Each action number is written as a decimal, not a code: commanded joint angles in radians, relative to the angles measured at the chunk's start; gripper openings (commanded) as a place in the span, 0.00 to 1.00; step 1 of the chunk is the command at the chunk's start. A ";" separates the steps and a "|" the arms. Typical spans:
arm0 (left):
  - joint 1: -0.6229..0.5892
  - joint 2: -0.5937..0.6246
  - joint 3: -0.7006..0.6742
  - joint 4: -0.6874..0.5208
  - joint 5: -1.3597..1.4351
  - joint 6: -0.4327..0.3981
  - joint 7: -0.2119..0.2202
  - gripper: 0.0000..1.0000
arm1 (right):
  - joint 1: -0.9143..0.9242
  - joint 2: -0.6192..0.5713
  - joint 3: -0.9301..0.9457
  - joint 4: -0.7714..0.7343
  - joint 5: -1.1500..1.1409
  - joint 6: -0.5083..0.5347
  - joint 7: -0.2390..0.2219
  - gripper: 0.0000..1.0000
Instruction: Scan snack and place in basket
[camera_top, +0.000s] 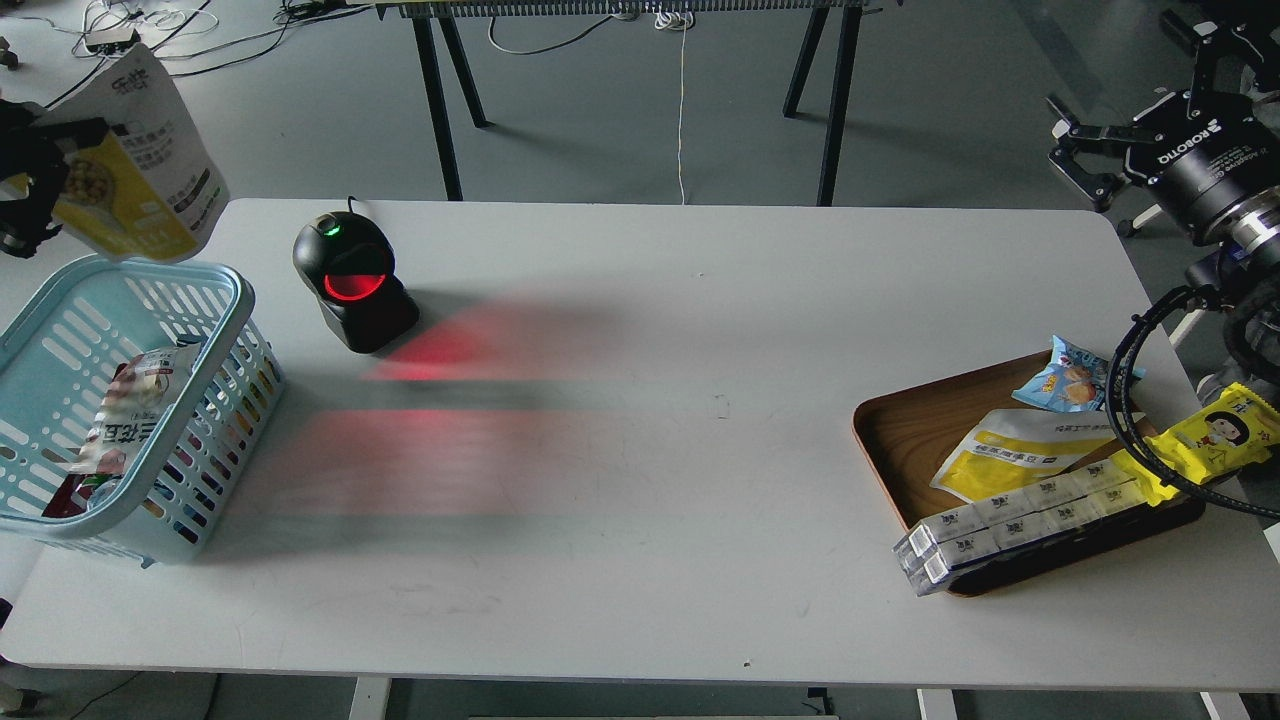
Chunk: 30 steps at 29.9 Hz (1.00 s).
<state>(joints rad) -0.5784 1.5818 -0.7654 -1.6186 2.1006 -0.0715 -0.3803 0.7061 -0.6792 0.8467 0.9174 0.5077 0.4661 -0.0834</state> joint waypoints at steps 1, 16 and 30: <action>0.000 0.064 0.121 0.026 -0.037 0.070 0.001 0.00 | 0.000 0.001 0.002 0.000 0.000 0.002 0.001 0.96; 0.000 0.109 0.501 0.108 -0.051 0.393 0.012 0.00 | -0.002 0.001 -0.001 0.000 -0.003 0.002 0.001 0.96; 0.000 0.069 0.615 0.175 -0.048 0.464 0.011 0.01 | -0.002 0.001 -0.005 0.000 -0.003 0.002 0.001 0.96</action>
<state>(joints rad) -0.5783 1.6631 -0.1551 -1.4495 2.0524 0.3870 -0.3666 0.7046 -0.6780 0.8423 0.9173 0.5046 0.4679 -0.0831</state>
